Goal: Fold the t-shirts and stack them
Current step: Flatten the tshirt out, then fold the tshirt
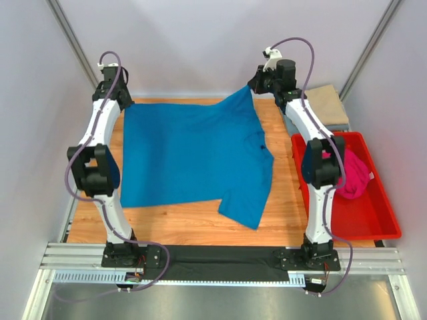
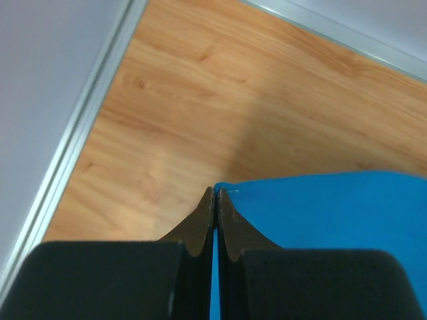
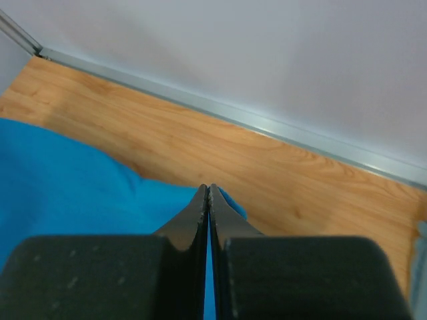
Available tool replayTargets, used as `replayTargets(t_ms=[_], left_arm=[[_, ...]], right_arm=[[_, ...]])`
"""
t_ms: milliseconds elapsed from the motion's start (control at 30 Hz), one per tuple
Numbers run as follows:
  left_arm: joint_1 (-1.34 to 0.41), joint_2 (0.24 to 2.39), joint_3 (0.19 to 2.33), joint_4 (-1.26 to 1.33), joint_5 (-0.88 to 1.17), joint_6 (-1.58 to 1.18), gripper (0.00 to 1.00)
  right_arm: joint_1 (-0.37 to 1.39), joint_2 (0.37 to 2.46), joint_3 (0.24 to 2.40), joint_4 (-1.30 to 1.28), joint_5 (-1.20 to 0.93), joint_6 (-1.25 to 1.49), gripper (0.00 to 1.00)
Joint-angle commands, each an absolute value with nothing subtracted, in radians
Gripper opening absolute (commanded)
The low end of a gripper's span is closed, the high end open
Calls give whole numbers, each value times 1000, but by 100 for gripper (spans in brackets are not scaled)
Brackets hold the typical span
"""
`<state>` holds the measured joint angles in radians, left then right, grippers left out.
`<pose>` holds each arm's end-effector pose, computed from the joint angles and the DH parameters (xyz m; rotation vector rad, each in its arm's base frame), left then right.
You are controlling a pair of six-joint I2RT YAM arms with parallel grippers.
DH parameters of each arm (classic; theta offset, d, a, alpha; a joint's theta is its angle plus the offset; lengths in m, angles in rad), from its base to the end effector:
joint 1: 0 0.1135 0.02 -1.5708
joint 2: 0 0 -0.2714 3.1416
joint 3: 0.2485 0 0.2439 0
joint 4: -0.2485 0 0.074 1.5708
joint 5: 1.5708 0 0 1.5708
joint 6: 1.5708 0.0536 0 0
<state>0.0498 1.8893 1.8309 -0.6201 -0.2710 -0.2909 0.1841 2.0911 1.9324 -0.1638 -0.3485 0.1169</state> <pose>0.4410 0.0363 0.3385 -0.5192 2.1643 0.1728 0.5037 0.1124 0.3314 -0.3035 1.8842 0.5340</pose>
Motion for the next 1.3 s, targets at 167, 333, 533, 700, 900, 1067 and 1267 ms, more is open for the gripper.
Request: replayTargets(t_ms=[167, 333, 533, 700, 900, 1067, 1267], left_arm=[[86, 2218, 2172, -396, -120, -215, 0], [115, 2324, 2221, -339, -86, -221, 0], [150, 2335, 2163, -295, -12, -213, 0], [153, 2283, 2068, -267, 37, -175, 0], [155, 2267, 2040, -331, 81, -127, 0], [155, 2231, 1990, -368, 80, -136, 0], [155, 2212, 1942, -434, 44, -98, 0]], right_arm=[[98, 2452, 2409, -25, -413, 245, 0], [83, 2503, 2366, 87, -413, 227, 0], [54, 2462, 2272, 107, -443, 212, 0], [52, 2407, 2249, -33, -453, 143, 0], [55, 2261, 2042, -86, -401, 94, 0], [54, 2162, 1941, -170, -347, 71, 0], [57, 2051, 1778, -164, -290, 113, 0]])
